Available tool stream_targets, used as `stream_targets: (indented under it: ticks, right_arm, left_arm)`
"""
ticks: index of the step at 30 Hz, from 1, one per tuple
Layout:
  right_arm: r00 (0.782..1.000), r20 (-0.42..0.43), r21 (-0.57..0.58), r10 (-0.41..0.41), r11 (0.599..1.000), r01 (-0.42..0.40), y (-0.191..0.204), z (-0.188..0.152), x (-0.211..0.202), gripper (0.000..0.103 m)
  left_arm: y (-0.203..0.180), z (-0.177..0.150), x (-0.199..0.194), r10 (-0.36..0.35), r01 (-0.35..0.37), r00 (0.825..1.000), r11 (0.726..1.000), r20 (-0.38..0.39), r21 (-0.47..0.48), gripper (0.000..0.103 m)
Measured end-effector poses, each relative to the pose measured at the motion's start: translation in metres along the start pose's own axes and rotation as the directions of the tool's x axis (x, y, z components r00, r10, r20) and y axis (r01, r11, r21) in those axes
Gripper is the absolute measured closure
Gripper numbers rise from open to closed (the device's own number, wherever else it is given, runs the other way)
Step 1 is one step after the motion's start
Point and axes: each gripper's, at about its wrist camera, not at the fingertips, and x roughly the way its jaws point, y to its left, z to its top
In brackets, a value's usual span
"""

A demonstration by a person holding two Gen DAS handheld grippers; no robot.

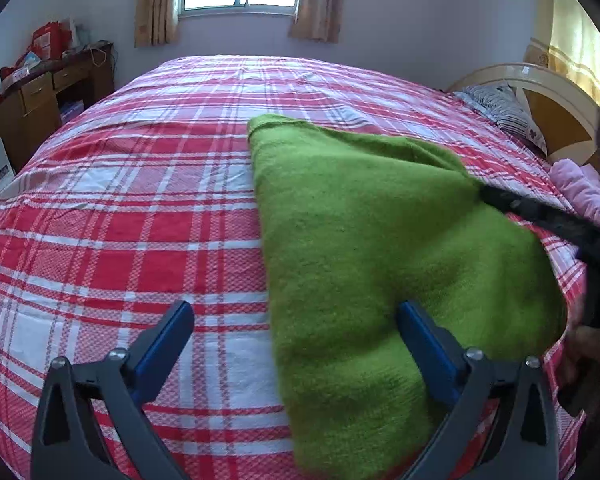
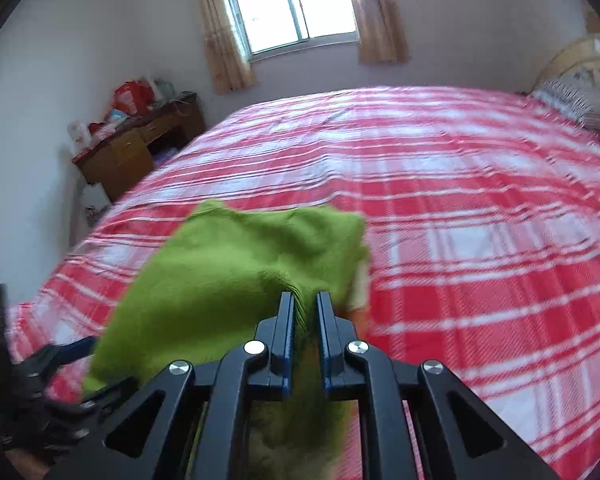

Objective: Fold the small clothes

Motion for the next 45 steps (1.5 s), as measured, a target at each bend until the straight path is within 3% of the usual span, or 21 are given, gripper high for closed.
stream_targets:
  ticks: [4, 7, 11, 15, 18, 20, 21, 24, 28, 29, 31, 34, 38, 40, 41, 42, 45]
  right_arm:
    - [0.999, -0.027, 0.040, 0.036, 0.999, -0.035, -0.013, -0.005, 0.004, 0.090]
    - [0.999, -0.026, 0.090, 0.039, 0.995, -0.037, -0.019, -0.011, -0.009, 0.074]
    - [0.997, 0.066, 0.169, -0.033, 0.985, 0.021, -0.020, -0.019, -0.054, 0.073]
    - [0.992, 0.123, 0.120, -0.007, 0.993, -0.007, -0.006, -0.012, -0.075, 0.073]
    - [0.994, 0.109, 0.067, 0.006, 0.998, -0.013, -0.001, 0.008, -0.064, 0.070]
    - [0.995, 0.087, 0.078, 0.053, 0.995, -0.059, -0.008, 0.023, -0.046, 0.047]
    - [0.995, 0.080, 0.095, 0.067, 0.993, -0.074, -0.012, 0.026, -0.039, 0.045]
    - [0.996, 0.034, 0.156, 0.087, 0.983, -0.091, -0.022, 0.040, -0.011, 0.045]
    - [0.996, -0.041, 0.121, 0.079, 0.990, -0.074, -0.021, 0.048, 0.029, 0.045]
    - [0.996, -0.048, 0.096, 0.073, 0.993, -0.069, -0.019, 0.050, 0.037, 0.054]
    - [0.994, -0.097, 0.013, 0.043, 0.999, -0.042, -0.009, 0.053, 0.056, 0.093]
    - [0.996, -0.085, -0.035, 0.018, 0.999, -0.021, -0.007, 0.064, 0.066, 0.095]
    - [0.999, -0.043, 0.007, -0.009, 1.000, 0.009, -0.022, 0.078, 0.078, 0.095]
    - [0.985, -0.134, -0.007, -0.107, 0.994, 0.107, -0.033, 0.066, 0.108, 0.099]
    - [0.989, -0.138, 0.049, -0.061, 0.996, 0.068, -0.043, 0.066, 0.109, 0.100]
    - [0.993, -0.114, 0.098, -0.040, 0.994, 0.052, -0.052, 0.070, 0.100, 0.100]
    - [0.998, -0.017, 0.097, -0.069, 0.993, 0.070, -0.054, 0.071, 0.059, 0.100]
  left_arm:
    - [0.001, 0.000, 0.002, -0.004, 0.003, 1.000, 1.000, -0.012, -0.013, 0.000]
    - [0.002, 0.000, 0.000, 0.004, -0.005, 1.000, 1.000, -0.028, -0.028, 0.000]
    - [0.001, -0.001, -0.005, 0.032, -0.032, 0.999, 0.999, -0.029, -0.018, 0.000]
    - [-0.002, 0.001, -0.011, 0.059, -0.059, 0.998, 0.998, -0.036, 0.007, 0.000]
    - [-0.005, 0.005, -0.019, 0.081, -0.080, 0.997, 0.996, -0.018, 0.039, 0.000]
    - [-0.006, 0.009, -0.025, 0.075, -0.076, 0.997, 0.996, 0.009, 0.051, 0.000]
    - [-0.005, 0.014, -0.028, 0.070, -0.071, 0.997, 0.996, 0.033, 0.054, 0.000]
    - [-0.003, 0.031, -0.026, 0.080, -0.084, 0.994, 0.995, 0.079, 0.046, 0.000]
    - [0.000, 0.051, 0.000, 0.053, -0.053, 0.997, 0.999, 0.047, -0.010, 0.000]
    - [0.000, 0.052, 0.009, 0.040, -0.040, 0.999, 0.999, 0.030, -0.023, 0.000]
    - [-0.004, 0.045, 0.033, 0.040, -0.041, 0.998, 0.999, -0.047, -0.013, 0.000]
    - [0.001, 0.035, 0.038, 0.001, -0.003, 1.000, 0.998, -0.025, -0.060, 0.000]
    - [0.002, 0.034, 0.040, -0.013, 0.010, 0.999, 0.997, -0.038, -0.074, 0.000]
    - [-0.005, 0.033, 0.037, 0.023, -0.024, 0.999, 0.999, -0.025, -0.036, 0.000]
    - [-0.008, 0.033, 0.037, 0.040, -0.041, 0.999, 0.999, -0.019, -0.018, 0.000]
    - [-0.011, 0.032, 0.036, 0.055, -0.055, 0.998, 0.998, -0.013, -0.006, 0.000]
    - [-0.015, 0.032, 0.033, 0.085, -0.085, 0.996, 0.996, -0.002, 0.017, 0.000]
